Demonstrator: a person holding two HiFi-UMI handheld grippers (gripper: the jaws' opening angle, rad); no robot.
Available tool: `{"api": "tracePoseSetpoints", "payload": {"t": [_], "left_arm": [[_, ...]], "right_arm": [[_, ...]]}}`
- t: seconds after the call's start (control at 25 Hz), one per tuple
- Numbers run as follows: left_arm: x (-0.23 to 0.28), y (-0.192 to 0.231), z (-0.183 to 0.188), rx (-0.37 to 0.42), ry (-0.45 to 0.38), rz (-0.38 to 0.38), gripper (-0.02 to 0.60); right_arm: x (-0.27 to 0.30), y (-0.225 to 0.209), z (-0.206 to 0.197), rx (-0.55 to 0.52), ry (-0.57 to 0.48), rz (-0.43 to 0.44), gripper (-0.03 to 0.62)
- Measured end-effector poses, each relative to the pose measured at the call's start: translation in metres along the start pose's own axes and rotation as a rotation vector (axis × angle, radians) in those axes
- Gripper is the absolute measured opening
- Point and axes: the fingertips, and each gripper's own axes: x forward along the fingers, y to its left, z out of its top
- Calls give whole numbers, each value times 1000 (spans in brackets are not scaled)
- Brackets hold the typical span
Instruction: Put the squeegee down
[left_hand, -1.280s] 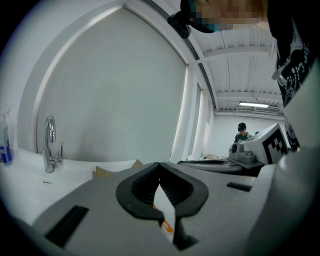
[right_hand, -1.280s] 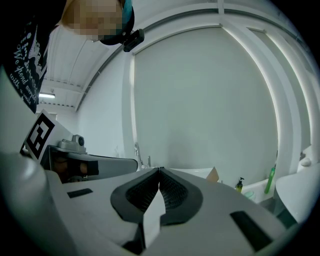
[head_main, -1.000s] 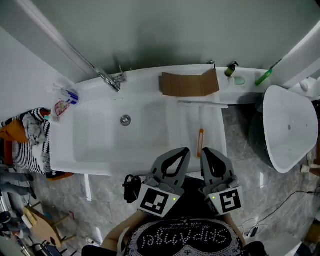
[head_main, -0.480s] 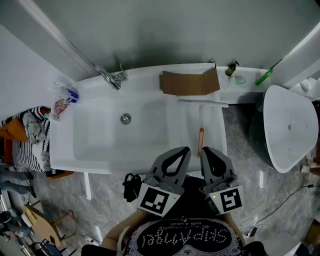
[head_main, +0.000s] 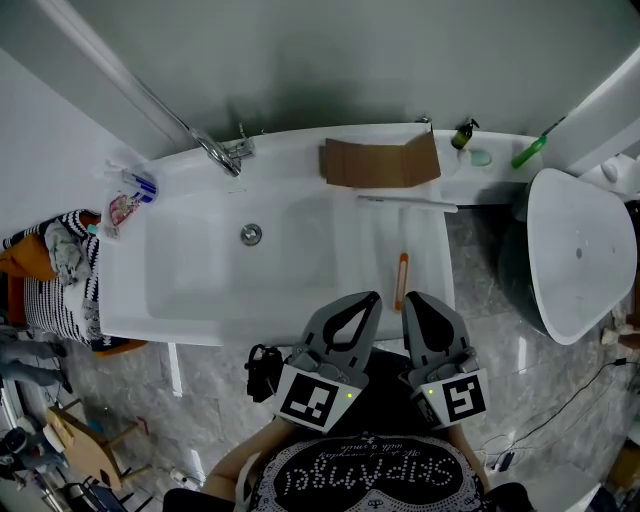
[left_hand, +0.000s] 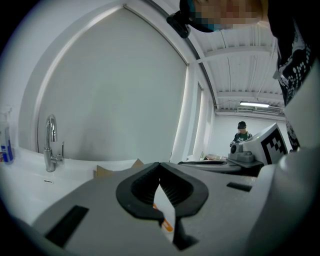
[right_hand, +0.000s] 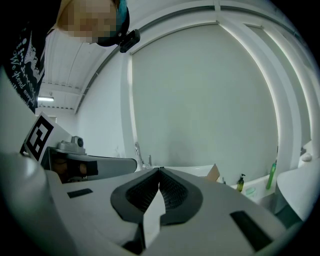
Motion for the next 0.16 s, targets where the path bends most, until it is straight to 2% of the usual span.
{"api": "tracePoseSetpoints", "payload": {"t": [0.16], "left_arm": [[1, 0, -2, -2, 3, 0, 6]], "right_arm": [[0, -2, -1, 4, 0, -1, 21]]}}
